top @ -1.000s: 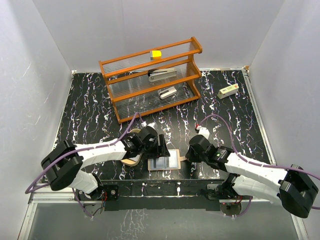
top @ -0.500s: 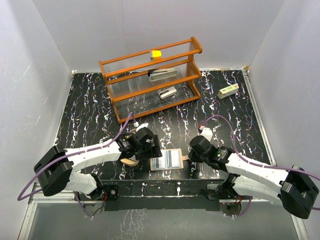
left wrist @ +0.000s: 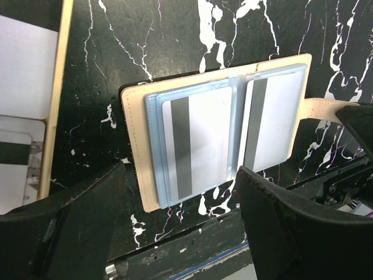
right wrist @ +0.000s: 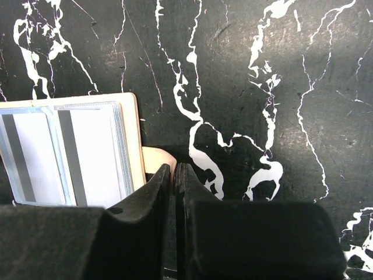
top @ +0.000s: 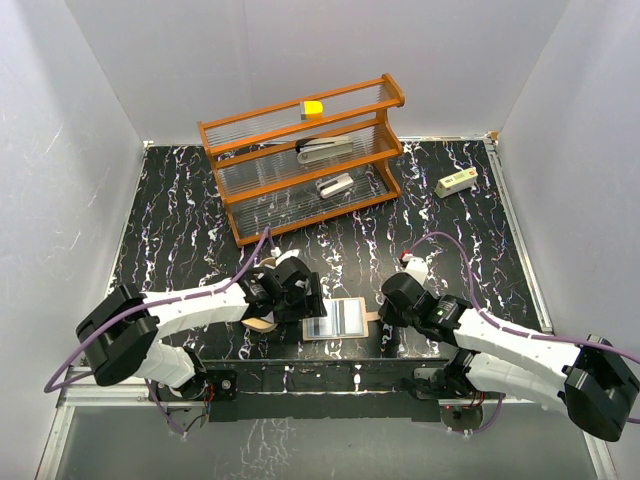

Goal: Put the credit cards into the card holder
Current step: Close the card holder at the center of the board.

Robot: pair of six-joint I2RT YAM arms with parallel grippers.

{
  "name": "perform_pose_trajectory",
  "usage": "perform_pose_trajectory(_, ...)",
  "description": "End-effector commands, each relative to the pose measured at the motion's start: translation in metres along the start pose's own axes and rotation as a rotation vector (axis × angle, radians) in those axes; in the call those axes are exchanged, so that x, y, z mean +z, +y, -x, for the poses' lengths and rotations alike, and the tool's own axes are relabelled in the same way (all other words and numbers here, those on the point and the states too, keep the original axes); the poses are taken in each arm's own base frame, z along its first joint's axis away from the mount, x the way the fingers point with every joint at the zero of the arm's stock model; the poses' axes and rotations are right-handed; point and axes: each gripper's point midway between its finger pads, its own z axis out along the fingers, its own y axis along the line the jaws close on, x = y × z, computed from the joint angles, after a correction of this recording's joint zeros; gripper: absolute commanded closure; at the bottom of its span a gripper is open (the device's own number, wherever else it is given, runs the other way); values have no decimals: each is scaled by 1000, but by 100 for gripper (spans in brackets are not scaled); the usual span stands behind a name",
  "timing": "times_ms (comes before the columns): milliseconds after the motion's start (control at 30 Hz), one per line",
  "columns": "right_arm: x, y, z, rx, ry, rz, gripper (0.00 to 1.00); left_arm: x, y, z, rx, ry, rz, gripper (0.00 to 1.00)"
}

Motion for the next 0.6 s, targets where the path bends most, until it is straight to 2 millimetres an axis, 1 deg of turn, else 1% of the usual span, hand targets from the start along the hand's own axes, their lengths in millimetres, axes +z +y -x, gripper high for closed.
perform_pose_trajectory(0, 1, 11, 5, 30, -22, 47, 100, 9, -8, -5, -6, 24, -39, 25)
perform_pose_trajectory(133, 3, 14, 0, 26, -4, 70, 100, 14, -8, -9, -12, 43, -36, 25)
perform_pose_trajectory(300, 4, 13, -3, 30, -1, 76, 100, 14, -11, -8, -28, 38, -49, 25)
perform_pose_trajectory(433, 4, 15, -3, 34, -2, 96, 100, 10, -25, -5, -42, 37, -106, 25)
perform_pose_trajectory(567, 6, 15, -6, 31, 7, 97, 100, -2, -46, 1, -45, 32, -197, 26)
